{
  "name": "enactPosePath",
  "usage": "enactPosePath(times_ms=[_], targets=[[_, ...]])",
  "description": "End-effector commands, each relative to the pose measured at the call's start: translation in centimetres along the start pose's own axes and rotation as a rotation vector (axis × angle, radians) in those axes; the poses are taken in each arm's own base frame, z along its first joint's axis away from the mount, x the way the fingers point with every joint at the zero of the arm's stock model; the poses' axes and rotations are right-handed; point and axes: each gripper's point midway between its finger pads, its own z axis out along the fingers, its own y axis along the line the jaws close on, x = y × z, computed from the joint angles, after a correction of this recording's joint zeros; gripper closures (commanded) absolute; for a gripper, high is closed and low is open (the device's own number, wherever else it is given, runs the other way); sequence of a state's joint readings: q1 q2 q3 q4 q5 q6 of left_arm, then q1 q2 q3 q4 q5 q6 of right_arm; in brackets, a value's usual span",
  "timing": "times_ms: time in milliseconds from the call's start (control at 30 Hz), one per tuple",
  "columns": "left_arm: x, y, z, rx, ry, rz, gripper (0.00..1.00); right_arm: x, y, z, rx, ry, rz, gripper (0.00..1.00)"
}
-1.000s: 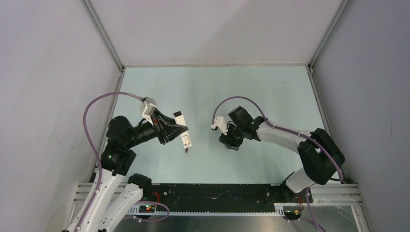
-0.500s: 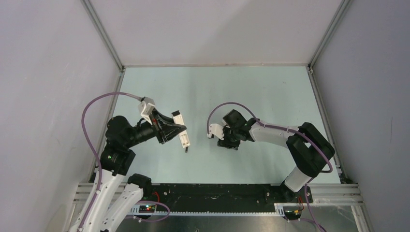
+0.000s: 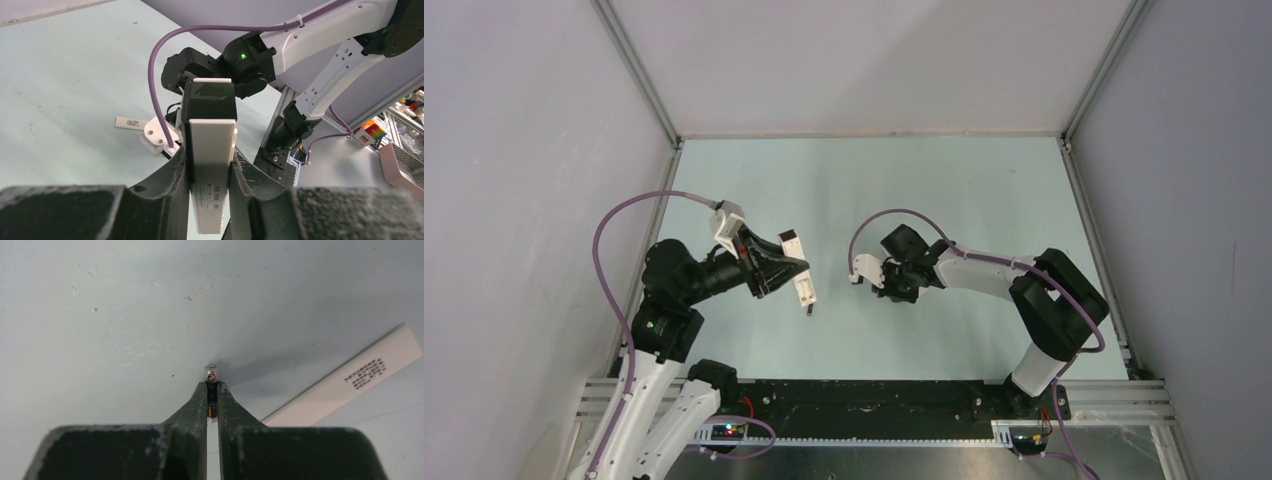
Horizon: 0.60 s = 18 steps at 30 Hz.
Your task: Load the batteries into the remote control
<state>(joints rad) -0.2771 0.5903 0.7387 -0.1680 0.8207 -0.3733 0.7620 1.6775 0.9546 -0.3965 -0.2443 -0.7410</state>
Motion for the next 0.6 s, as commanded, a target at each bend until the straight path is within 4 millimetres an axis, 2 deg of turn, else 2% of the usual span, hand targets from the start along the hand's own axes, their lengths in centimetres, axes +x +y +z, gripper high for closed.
enactPosePath(times_ms=[0,167,267,300,333,367,467,567], targets=[[-1.2,-0.8,-0.2,0.029,-0.022,0.039,0.92,-0.2,0.4,-0.6,-0.038,0.022,0.096,0.96],[-1.3,-0.5,-0.1,0.016,-0.026,0.024,0.92,-3.5,0.2,-3.1,-0.066,-0.146,0.264,1.0],[-1.1,-0.1,0.3,0.01,-0.032,-0.035,0.92,-6.3,-0.3,-6.1,-0.052,-0.286,0.357,1.0],[-1.6,-0.2,0.6,0.026,-0.056,-0.067,0.92,-6.7,-0.4,-6.7,-0.051,-0.312,0.373,1.0],[-1.3,-0.1,0.9,0.037,-0.062,-0.093,0.92,-7.7,-0.8,-8.1,-0.023,-0.364,0.404,1.0],[-1.9,-0.2,1.2,0.056,-0.089,-0.118,0.91,-7.8,-1.4,-8.7,0.008,-0.379,0.433,1.0],[-1.9,0.6,1.9,0.057,-0.114,-0.172,0.91,-9.4,-2.9,-12.3,0.097,-0.492,0.573,1.0],[-2.5,0.7,2.5,0.075,-0.158,-0.238,0.91,-9.5,-4.8,-15.5,0.236,-0.562,0.712,1.0]])
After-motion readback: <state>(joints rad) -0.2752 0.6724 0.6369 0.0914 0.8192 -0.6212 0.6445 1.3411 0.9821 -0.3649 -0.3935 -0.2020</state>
